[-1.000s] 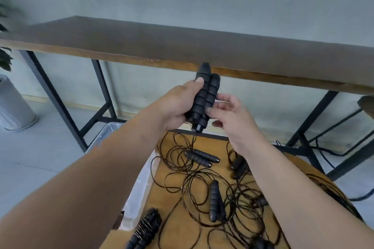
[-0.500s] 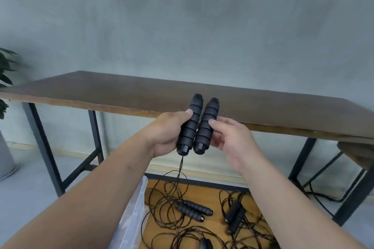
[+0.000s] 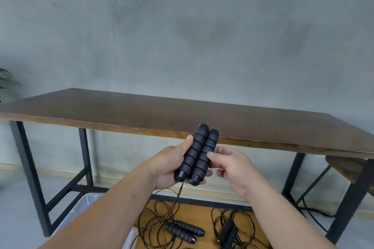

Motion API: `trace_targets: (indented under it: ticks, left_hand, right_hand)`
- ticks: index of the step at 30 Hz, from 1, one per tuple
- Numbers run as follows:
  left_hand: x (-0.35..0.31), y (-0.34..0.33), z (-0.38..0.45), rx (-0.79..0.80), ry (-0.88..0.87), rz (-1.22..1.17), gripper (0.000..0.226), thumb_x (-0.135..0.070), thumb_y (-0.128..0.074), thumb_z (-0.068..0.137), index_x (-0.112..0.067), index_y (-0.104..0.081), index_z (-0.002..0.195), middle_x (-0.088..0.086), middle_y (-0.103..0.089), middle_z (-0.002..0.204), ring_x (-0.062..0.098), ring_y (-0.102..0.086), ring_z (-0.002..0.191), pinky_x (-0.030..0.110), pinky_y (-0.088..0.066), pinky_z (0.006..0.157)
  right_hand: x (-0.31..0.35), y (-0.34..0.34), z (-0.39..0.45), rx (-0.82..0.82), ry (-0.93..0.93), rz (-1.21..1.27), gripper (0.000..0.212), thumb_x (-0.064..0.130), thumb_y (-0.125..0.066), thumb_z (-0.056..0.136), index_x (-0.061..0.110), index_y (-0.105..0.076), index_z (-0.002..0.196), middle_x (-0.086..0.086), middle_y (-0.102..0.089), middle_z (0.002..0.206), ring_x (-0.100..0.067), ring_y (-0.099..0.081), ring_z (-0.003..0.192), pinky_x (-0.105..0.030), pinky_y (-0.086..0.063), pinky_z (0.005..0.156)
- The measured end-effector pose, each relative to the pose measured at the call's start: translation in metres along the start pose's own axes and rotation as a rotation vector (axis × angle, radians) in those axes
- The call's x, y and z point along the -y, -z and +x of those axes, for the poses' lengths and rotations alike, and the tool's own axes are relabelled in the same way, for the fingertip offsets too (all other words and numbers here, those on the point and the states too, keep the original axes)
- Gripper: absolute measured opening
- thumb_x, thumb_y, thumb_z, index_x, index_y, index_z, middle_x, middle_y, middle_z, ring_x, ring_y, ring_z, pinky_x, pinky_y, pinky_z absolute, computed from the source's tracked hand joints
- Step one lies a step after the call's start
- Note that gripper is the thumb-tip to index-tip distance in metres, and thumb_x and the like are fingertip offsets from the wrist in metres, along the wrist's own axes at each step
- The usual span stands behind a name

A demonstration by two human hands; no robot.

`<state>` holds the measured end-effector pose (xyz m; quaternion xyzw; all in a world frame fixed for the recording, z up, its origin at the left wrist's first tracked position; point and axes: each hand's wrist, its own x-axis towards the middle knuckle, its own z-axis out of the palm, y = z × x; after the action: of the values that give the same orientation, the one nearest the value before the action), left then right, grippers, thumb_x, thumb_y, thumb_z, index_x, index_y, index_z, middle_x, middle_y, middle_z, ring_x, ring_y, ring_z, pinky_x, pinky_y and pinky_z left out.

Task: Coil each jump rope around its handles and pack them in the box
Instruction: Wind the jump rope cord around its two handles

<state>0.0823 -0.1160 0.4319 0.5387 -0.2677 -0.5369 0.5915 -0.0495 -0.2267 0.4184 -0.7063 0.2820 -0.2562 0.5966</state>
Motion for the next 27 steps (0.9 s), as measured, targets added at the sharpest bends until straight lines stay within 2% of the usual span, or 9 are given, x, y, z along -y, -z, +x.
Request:
trace_targets:
  ticks: [4, 7, 10, 14, 17, 19, 22, 24, 27]
  left_hand:
    - [0.003, -0.002, 0.005, 0.014, 0.090, -0.051, 0.067, -0.062, -0.029, 0.100, -0.010, -0.060, 0.129, 0.022, -0.068, 0.117, 0.032, -0.067, 0.092, 0.046, -0.056, 0.083]
    - [0.005, 0.001, 0.006, 0.057, 0.145, -0.054, 0.072, -0.065, -0.030, 0.098, -0.009, -0.065, 0.127, 0.021, -0.067, 0.114, 0.031, -0.064, 0.093, 0.044, -0.053, 0.085]
    - [0.008, 0.001, 0.006, 0.001, 0.111, 0.021, 0.071, -0.065, -0.032, 0.097, -0.007, -0.063, 0.126, 0.020, -0.071, 0.106, 0.035, -0.069, 0.096, 0.051, -0.054, 0.090]
    - [0.007, 0.003, 0.002, 0.010, 0.038, 0.062, 0.076, -0.067, -0.039, 0.093, -0.001, -0.059, 0.125, 0.019, -0.068, 0.095, 0.031, -0.067, 0.080, 0.045, -0.057, 0.076]
    - [0.002, 0.007, -0.003, 0.075, 0.026, 0.020, 0.074, -0.066, -0.046, 0.090, -0.003, -0.055, 0.129, 0.017, -0.063, 0.090, 0.026, -0.060, 0.071, 0.037, -0.052, 0.066]
    - [-0.003, 0.006, -0.006, 0.176, 0.024, 0.005, 0.078, -0.067, -0.046, 0.090, -0.005, -0.048, 0.138, 0.015, -0.059, 0.089, 0.024, -0.056, 0.070, 0.033, -0.050, 0.062]
    - [-0.016, -0.004, -0.010, 0.326, 0.023, 0.003, 0.081, -0.072, -0.038, 0.092, -0.008, -0.045, 0.140, 0.013, -0.056, 0.089, 0.021, -0.053, 0.069, 0.029, -0.049, 0.059]
    - [-0.026, -0.011, -0.013, 0.364, 0.002, -0.014, 0.079, -0.071, -0.034, 0.094, -0.008, -0.047, 0.139, 0.013, -0.056, 0.089, 0.021, -0.052, 0.070, 0.029, -0.048, 0.059]
    - [-0.046, -0.013, -0.020, 0.351, -0.075, -0.041, 0.073, -0.067, -0.033, 0.096, -0.007, -0.054, 0.133, 0.014, -0.057, 0.089, 0.022, -0.053, 0.069, 0.030, -0.048, 0.059]
  right_hand:
    - [-0.004, 0.003, -0.002, 0.024, 0.012, -0.054, 0.010, 0.018, -0.060, 0.095, 0.017, -0.069, 0.101, 0.001, -0.072, 0.089, -0.015, -0.064, 0.088, -0.032, -0.041, 0.075]
    - [-0.009, 0.003, -0.003, 0.040, 0.012, -0.083, 0.010, 0.019, -0.062, 0.094, 0.018, -0.067, 0.103, 0.002, -0.072, 0.090, -0.016, -0.062, 0.089, -0.030, -0.040, 0.075]
    - [-0.012, 0.003, -0.001, 0.083, 0.004, -0.077, 0.011, 0.020, -0.061, 0.094, 0.018, -0.067, 0.103, 0.002, -0.070, 0.090, -0.016, -0.061, 0.091, -0.031, -0.041, 0.077]
    - [-0.004, 0.010, 0.002, 0.144, -0.010, -0.148, 0.014, 0.026, -0.061, 0.095, 0.020, -0.070, 0.104, 0.000, -0.068, 0.097, -0.015, -0.058, 0.089, -0.032, -0.046, 0.080]
    - [0.003, 0.017, 0.008, -0.048, 0.047, -0.124, 0.020, 0.038, -0.059, 0.095, 0.022, -0.069, 0.103, -0.001, -0.064, 0.098, -0.015, -0.058, 0.086, -0.030, -0.047, 0.076]
    - [0.005, 0.022, 0.023, -0.237, 0.123, 0.031, 0.024, 0.037, -0.052, 0.099, 0.023, -0.066, 0.113, 0.001, -0.062, 0.109, -0.014, -0.059, 0.095, -0.032, -0.048, 0.085]
    - [0.012, 0.016, 0.044, -0.203, 0.168, 0.276, 0.031, 0.037, -0.046, 0.103, 0.025, -0.065, 0.124, 0.005, -0.063, 0.127, -0.011, -0.058, 0.118, -0.036, -0.039, 0.111]
    - [0.020, 0.007, 0.050, -0.120, 0.103, 0.478, 0.039, 0.043, -0.044, 0.103, 0.015, -0.068, 0.115, 0.000, -0.070, 0.116, -0.014, -0.063, 0.108, -0.035, -0.044, 0.104]
    - [0.028, 0.000, 0.046, 0.023, 0.083, 0.619, 0.045, 0.045, -0.040, 0.104, 0.008, -0.066, 0.101, -0.009, -0.066, 0.082, -0.021, -0.062, 0.071, -0.035, -0.051, 0.070]
